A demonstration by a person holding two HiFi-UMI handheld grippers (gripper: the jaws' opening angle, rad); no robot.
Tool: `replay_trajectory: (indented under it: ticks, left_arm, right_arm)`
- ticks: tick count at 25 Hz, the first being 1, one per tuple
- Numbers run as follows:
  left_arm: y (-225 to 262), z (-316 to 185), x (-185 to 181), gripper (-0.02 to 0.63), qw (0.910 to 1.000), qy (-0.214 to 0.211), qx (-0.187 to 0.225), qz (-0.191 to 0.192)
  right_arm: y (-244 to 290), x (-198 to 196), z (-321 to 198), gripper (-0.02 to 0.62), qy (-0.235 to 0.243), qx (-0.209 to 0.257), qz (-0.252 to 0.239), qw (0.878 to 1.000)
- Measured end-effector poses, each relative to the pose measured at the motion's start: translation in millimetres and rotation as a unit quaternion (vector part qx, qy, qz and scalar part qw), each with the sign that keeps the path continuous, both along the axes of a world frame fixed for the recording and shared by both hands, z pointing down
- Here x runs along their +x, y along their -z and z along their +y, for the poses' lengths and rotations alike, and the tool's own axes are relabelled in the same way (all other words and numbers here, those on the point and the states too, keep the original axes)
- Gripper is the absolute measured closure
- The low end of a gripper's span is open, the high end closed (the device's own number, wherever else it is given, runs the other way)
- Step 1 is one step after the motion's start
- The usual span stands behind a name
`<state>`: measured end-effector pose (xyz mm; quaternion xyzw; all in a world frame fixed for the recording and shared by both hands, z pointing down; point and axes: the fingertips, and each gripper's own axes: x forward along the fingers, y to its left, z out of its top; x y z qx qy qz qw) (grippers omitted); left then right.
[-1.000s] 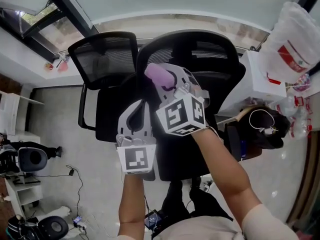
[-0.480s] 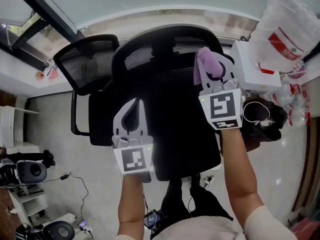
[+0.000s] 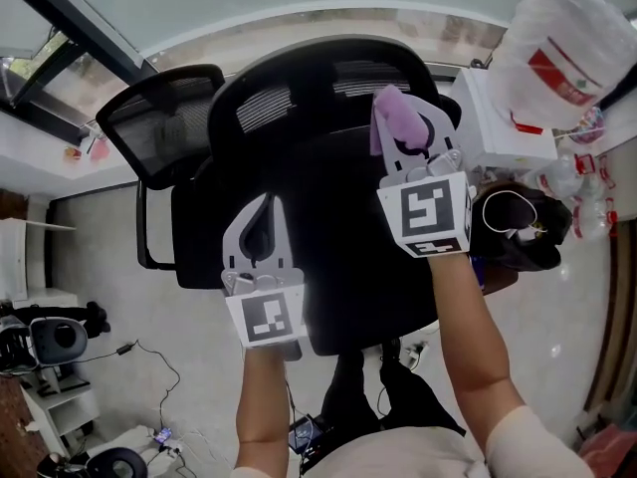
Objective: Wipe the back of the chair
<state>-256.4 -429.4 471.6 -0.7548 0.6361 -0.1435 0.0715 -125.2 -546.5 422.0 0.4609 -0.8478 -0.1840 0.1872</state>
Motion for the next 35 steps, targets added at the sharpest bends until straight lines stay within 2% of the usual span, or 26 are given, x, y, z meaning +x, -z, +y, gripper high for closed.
replay_trajectory:
  ticks: [4, 8, 10, 14, 16, 19, 22, 27, 31, 35]
  left_arm:
    - [4, 15, -31, 0.6, 0.9998, 0.019, 0.005, 0.0]
    - [2, 30, -68, 0.6, 0.9987, 0.051, 0.002, 0.009]
    - [-1, 36, -81, 0.6, 0.9979, 0.064, -0.001, 0.012]
    - [-2, 42, -94, 0.6, 0.9971, 0.074, -0.003, 0.017]
    - [-2, 38, -89, 0.6, 0.9974, 0.071, -0.004, 0.017]
    - [0, 26, -68, 0.6, 0.9985, 0.053, -0.003, 0.015]
    - [1, 11, -34, 0.6, 0.9995, 0.03, -0.001, 0.009]
    - [2, -9, 31, 0.6, 0.9999, -0.013, -0.002, 0.0]
    - [3, -15, 62, 0.6, 0.9995, -0.033, -0.002, -0.002]
    - [7, -11, 62, 0.6, 0.9995, -0.03, 0.0, -0.002]
  right_arm:
    - [-17, -78, 25, 0.572, 0.07, -0.018, 0.001, 0.997]
    - [-27, -171, 73, 0.572, 0.159, -0.022, 0.034, 0.987]
    - [-30, -191, 85, 0.572, 0.172, -0.021, 0.038, 0.984]
    - [-29, -190, 85, 0.572, 0.173, -0.025, 0.024, 0.984]
    - [-28, -184, 83, 0.572, 0.168, -0.024, 0.031, 0.985]
    - [-30, -150, 61, 0.572, 0.131, -0.031, 0.031, 0.99]
    - [-37, -90, 27, 0.572, 0.077, -0.036, 0.031, 0.996]
    - [-16, 26, -4, 0.574, -0.022, -0.007, -0.023, 0.999]
    - [-15, 46, 4, 0.577, -0.03, 0.001, -0.019, 0.999]
    - [-15, 47, 3, 0.575, -0.033, -0.005, -0.02, 0.999]
